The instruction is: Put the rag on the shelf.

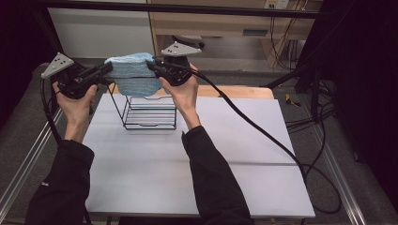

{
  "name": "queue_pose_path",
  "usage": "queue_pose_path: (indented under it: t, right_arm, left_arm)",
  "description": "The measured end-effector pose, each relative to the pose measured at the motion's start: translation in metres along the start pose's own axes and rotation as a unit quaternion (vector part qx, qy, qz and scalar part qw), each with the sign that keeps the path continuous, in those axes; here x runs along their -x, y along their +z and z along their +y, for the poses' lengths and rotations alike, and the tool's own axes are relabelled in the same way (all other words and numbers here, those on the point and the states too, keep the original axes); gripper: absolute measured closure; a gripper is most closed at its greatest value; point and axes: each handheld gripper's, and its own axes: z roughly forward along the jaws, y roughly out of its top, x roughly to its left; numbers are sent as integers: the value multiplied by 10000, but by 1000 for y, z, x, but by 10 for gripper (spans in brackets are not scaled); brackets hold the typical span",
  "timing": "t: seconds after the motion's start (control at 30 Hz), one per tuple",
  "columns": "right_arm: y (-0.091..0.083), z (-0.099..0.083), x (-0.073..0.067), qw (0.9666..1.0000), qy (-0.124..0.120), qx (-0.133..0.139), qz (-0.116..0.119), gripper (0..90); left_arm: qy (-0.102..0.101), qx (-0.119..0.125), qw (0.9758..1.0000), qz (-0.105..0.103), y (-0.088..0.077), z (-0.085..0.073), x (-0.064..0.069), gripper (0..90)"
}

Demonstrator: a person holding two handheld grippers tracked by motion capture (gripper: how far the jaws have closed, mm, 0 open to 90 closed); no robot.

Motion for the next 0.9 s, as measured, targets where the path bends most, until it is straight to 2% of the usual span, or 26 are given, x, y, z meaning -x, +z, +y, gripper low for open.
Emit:
queue_pose_path:
  t: [0.13, 0.5, 0.67, 0.83, 0.9]
  right_arm:
    - [-3, 0, -1, 9999, -27, -79, 63, 786]
    - [-7, -2, -6, 9981, -50, -537, 281, 778]
    - [-8, -3, -8, 9975, -98, -624, 320, 777]
    - [-8, -4, -9, 9974, -164, -636, 293, 778]
    - [-9, -5, -10, 9974, -206, -634, 283, 777]
  left_arm:
    - [38, -49, 10000, -40, -3, -1, 1, 808]
    - [45, -443, 9990, -80, -8, -5, 5, 793]
    - [70, -571, 9983, -96, -11, -6, 5, 782]
    - [-60, -670, 9977, -112, -15, 2, 5, 727]
    - [-208, -632, 9977, -139, -20, 11, 4, 688]
